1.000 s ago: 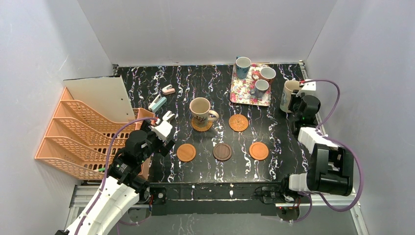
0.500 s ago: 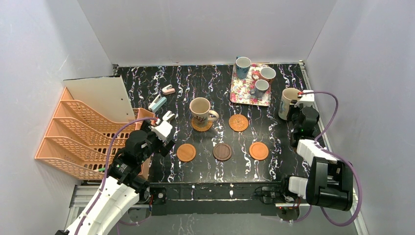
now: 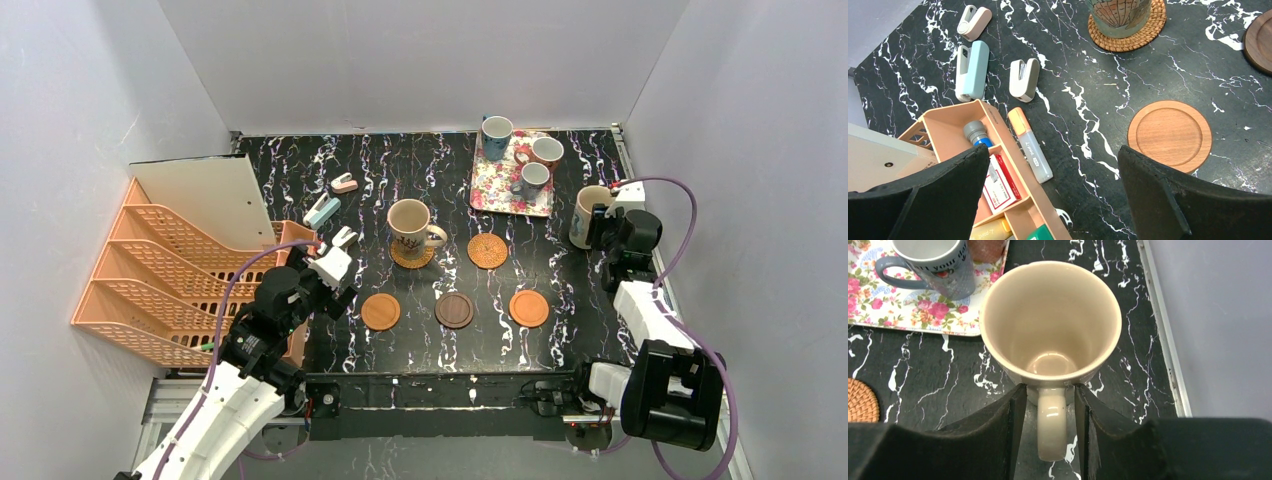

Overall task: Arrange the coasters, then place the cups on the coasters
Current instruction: Place the cup at the center of the board, then pick up the cup at the center of the board.

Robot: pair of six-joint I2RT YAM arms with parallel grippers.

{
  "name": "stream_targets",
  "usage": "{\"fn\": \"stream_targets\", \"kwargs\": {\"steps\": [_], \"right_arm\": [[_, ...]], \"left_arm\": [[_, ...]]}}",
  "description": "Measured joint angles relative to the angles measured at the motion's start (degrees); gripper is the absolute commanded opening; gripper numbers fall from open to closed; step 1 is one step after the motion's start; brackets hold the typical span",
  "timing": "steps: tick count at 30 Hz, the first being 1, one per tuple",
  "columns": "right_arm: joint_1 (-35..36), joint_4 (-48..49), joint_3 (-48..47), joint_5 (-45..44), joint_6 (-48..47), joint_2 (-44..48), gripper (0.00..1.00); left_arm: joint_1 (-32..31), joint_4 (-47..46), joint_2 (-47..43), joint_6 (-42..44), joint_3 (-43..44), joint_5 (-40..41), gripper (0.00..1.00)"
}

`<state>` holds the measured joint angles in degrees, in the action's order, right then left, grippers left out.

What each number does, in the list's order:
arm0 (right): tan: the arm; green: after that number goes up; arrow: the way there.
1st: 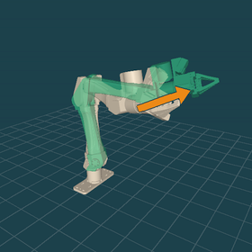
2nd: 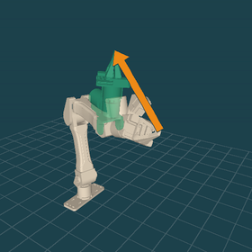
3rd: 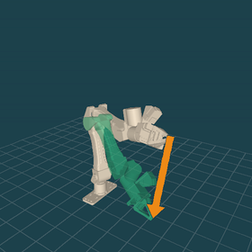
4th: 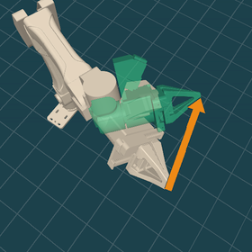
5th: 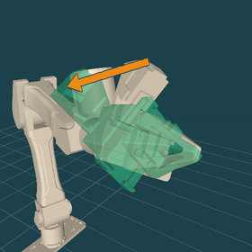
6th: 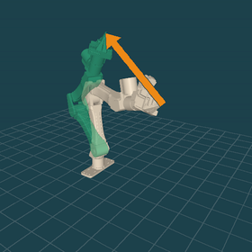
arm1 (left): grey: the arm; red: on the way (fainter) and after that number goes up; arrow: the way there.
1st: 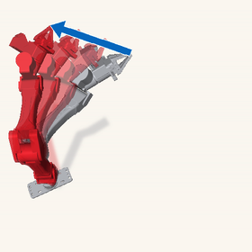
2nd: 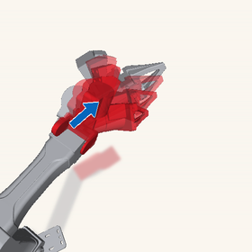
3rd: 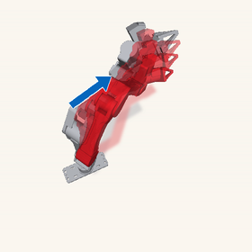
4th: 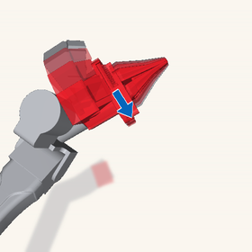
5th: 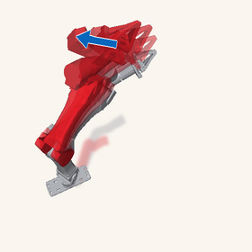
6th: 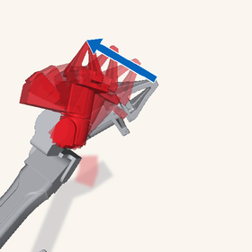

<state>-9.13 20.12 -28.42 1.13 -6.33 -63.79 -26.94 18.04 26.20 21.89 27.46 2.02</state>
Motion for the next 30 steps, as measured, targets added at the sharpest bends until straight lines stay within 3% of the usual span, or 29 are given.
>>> {"fn": "stream_targets", "kwargs": {"steps": [9,19,30], "right_arm": [[-2.8,-14.3,-7.6,4.0,-0.9,-2.1,0.61],[-4.1,-22.0,-12.9,6.6,-4.9,-4.5,0.76],[-6.7,-25.0,-16.8,7.7,-10.7,-11.1,0.74]], "left_arm": [[0.2,0.0,0.0,0.0,0.0,-0.3,0.98],[0.3,0.0,-0.2,0.0,0.0,-0.9,0.98],[0.3,0.1,-0.2,0.0,0.0,-1.0,0.98]]}}
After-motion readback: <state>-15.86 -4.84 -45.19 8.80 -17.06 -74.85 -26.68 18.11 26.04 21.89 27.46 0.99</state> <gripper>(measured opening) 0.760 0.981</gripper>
